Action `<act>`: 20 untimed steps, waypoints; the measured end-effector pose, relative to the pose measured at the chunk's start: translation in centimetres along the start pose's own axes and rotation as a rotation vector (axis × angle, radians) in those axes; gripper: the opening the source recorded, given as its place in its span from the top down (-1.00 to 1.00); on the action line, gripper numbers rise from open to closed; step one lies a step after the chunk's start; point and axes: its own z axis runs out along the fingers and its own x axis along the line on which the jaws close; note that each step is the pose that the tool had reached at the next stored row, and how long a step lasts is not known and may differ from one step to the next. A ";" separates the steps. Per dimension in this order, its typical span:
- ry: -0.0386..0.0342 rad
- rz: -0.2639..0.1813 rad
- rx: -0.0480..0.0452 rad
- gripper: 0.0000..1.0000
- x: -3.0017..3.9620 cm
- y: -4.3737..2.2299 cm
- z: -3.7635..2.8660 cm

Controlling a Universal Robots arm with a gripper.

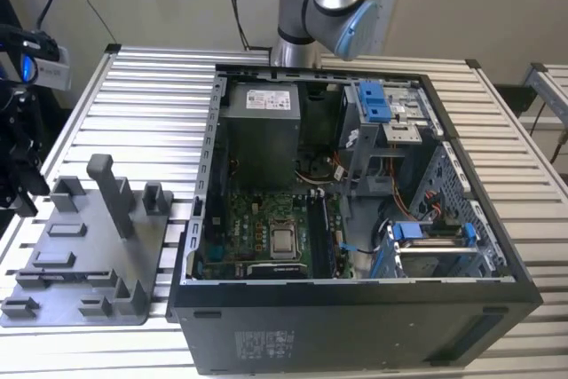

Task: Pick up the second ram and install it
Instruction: 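Pick up the second ram and move it above second insertion slot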

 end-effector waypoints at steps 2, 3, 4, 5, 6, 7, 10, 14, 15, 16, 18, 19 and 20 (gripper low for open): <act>0.0001 0.000 -0.0001 0.28 0.01 0.02 0.36; 0.0001 0.000 -0.0002 0.28 0.01 0.03 0.53; 0.0001 0.000 -0.0001 0.28 0.01 0.04 0.72; 0.0000 0.000 -0.0001 0.28 0.01 0.05 0.91; 0.0001 0.000 -0.0001 0.28 0.02 0.06 1.09; 0.0000 0.000 0.0000 0.28 0.02 0.06 1.28; 0.0001 0.000 -0.0001 0.28 0.04 0.10 1.82; 0.0000 0.000 -0.0001 0.28 0.04 0.16 2.55; 0.0000 0.000 0.0000 0.28 0.04 0.16 2.73; 0.0001 0.000 -0.0001 0.28 0.03 0.17 2.80; 0.0002 0.000 -0.0004 0.28 0.04 0.17 2.79; 0.0001 0.000 -0.0005 0.28 0.03 0.17 2.80; 0.0000 0.000 -0.0004 0.28 0.03 0.17 2.80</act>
